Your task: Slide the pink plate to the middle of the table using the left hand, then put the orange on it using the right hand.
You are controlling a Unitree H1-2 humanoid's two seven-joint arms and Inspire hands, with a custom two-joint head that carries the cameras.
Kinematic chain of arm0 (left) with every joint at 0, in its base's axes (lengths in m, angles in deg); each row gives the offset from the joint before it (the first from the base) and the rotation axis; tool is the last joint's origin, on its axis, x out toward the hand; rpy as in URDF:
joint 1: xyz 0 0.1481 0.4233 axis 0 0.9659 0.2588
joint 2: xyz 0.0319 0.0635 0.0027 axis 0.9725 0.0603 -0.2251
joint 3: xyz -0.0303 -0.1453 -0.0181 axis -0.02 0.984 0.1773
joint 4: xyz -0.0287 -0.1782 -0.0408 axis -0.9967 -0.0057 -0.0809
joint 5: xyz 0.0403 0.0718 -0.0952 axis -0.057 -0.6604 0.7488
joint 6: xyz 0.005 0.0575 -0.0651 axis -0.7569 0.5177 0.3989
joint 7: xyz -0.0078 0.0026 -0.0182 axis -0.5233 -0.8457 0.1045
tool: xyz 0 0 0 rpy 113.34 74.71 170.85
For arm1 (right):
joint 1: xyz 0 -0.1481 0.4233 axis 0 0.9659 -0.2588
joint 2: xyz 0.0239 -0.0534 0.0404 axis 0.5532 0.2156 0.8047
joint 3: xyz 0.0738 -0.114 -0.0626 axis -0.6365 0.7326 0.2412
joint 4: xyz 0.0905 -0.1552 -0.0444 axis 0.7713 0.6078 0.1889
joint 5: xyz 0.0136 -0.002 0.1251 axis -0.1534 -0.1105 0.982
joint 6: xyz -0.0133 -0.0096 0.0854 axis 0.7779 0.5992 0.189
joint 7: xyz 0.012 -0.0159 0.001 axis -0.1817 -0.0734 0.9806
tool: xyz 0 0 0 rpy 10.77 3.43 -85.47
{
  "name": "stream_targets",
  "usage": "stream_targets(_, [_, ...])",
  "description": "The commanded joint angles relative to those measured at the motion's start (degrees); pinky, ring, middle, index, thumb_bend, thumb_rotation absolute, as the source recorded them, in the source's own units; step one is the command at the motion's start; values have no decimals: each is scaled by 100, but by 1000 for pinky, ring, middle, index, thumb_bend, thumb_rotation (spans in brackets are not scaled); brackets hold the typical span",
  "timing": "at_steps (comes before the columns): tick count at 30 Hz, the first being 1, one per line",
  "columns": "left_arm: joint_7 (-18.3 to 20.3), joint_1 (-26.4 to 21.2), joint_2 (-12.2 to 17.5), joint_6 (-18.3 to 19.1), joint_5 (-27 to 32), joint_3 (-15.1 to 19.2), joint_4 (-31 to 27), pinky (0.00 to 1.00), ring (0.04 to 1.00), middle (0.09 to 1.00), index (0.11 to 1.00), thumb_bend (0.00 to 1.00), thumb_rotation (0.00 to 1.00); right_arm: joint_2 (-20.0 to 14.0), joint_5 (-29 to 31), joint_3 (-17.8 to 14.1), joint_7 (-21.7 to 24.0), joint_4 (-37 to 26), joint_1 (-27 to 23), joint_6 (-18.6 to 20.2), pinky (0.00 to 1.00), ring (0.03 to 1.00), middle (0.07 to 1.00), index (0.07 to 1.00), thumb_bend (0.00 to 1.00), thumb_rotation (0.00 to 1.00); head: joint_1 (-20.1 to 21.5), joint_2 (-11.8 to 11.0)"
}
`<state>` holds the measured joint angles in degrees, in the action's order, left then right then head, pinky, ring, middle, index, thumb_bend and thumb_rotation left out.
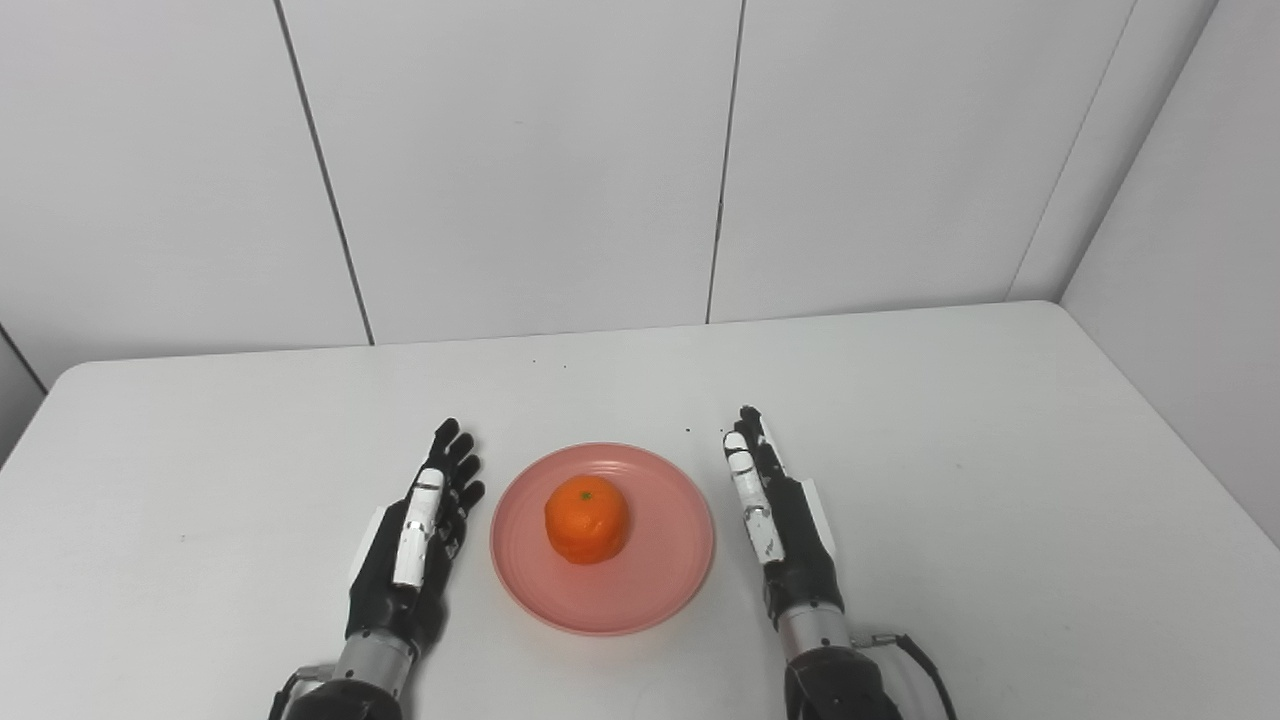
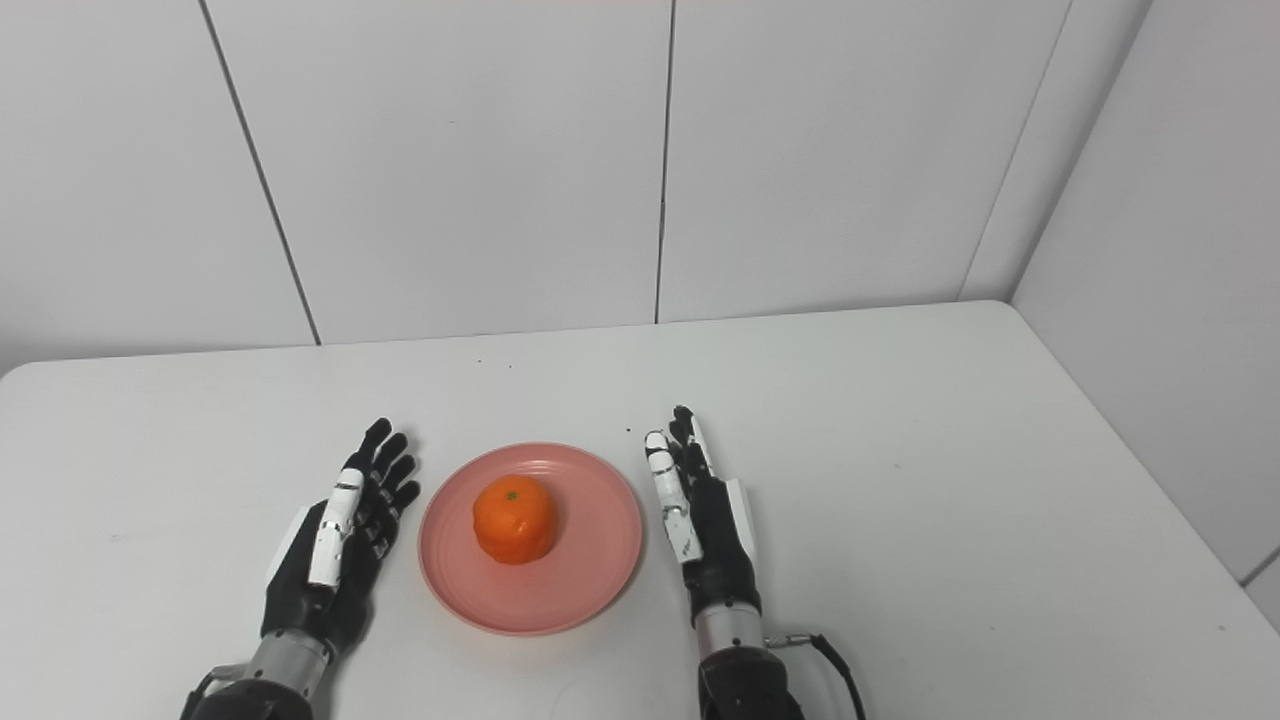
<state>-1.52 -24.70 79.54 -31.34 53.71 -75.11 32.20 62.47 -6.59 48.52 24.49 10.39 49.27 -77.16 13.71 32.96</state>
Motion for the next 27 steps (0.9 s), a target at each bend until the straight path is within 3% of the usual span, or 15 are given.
stream_targets(1, [72,38,-14,-33,-22,-65,-25,1000,1000,1000,1000,391,1000,-11,39,18,91,-39,-70,-44,959,952,961,967,286,1000,-24,8])
stream_targets(12, [64,33,-22,-8,-28,-85,-31,1000,1000,1000,1000,386,1000,-7,81,-15,138,-54,-57,-83,958,947,959,966,280,1000,-88,19])
stream_targets(15, [41,24,-48,35,-36,-96,-47,1000,1000,1000,1000,385,1000,-3,79,-41,129,-113,-63,66,952,944,954,962,285,1000,-218,36])
stream_targets(23, [-9,5,-132,-61,-140,-200,17,1000,1000,1000,1000,393,1000,-159,125,-71,250,-197,-38,2,959,943,956,964,261,1000,-683,70])
stream_targets(27, [-85,5,-208,117,-192,-259,-90,1000,1000,1000,1000,389,1000,-226,186,-94,312,-256,-9,-24,963,942,951,959,264,1000,-850,81])
